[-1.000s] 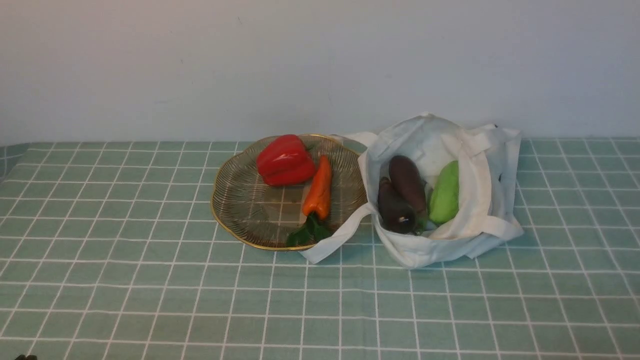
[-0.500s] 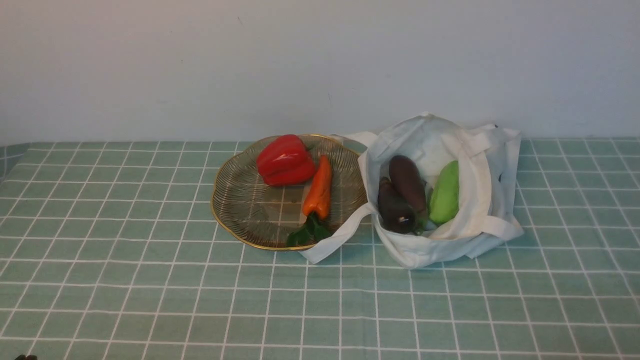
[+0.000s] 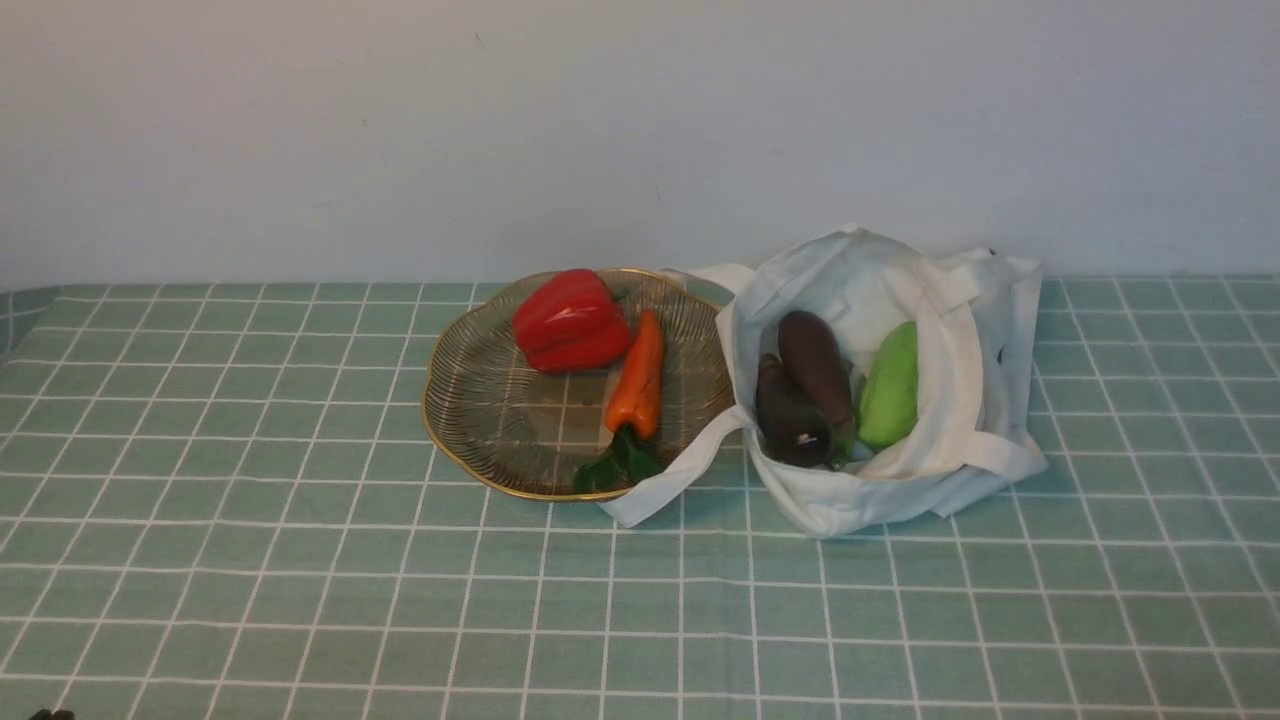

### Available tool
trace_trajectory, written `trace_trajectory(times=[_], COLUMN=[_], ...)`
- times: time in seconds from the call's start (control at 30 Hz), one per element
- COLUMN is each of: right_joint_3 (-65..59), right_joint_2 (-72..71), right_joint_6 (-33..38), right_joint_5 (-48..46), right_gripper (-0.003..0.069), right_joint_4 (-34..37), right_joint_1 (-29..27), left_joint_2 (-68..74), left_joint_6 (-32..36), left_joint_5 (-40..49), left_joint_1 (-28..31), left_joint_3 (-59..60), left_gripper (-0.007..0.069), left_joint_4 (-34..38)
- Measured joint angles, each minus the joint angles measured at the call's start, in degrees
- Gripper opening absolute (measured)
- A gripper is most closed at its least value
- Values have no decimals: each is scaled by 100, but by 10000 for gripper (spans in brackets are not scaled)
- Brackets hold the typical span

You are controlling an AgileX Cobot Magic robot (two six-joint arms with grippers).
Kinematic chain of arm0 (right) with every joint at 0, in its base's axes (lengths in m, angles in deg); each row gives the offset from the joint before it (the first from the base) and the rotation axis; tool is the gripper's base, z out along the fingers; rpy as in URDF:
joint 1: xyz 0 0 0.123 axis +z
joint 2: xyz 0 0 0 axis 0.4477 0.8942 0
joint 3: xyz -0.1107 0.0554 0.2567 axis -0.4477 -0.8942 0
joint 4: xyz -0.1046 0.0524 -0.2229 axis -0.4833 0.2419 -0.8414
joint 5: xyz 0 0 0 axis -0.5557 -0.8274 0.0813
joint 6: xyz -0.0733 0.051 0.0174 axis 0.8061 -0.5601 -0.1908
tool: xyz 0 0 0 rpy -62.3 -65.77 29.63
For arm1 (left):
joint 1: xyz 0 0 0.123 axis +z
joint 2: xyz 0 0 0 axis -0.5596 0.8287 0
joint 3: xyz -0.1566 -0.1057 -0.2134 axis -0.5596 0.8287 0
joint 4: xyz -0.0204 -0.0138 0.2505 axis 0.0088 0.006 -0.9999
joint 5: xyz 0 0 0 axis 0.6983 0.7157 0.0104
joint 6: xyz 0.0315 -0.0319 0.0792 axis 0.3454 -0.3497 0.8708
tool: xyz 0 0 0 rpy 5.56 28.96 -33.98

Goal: Take vegetables from cloth bag on blue coffee tablecloth place on plate.
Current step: 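Reach into the white cloth bag and grasp a vegetable inside with the right gripper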

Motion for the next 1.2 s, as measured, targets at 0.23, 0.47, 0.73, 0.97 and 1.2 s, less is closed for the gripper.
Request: trace_trajectory(times=[0.23,0.47,0.73,0.97,1.2], right_joint_3=[0,-6,-11,73,1657], right_joint_2=[0,0,0,0,677], right_joint_6=[0,-1013,-2168,-1597,-629], right_joint_5=[0,90,530,302,-380], right_gripper=[-15,-15,-15,-15,-15], right_joint_4=[0,1584,4778,4920,3775], right_joint_1=[0,0,0,0,0], left_joint_2=[0,0,0,0,0], left_joint_6=[0,0,0,0,0], left_joint_5=[0,0,0,0,0], left_joint_1=[0,0,0,0,0], left_joint_3=[0,0,0,0,0], left_gripper=[-5,-5,-5,-5,-5], left_joint_4=[0,0,0,0,0])
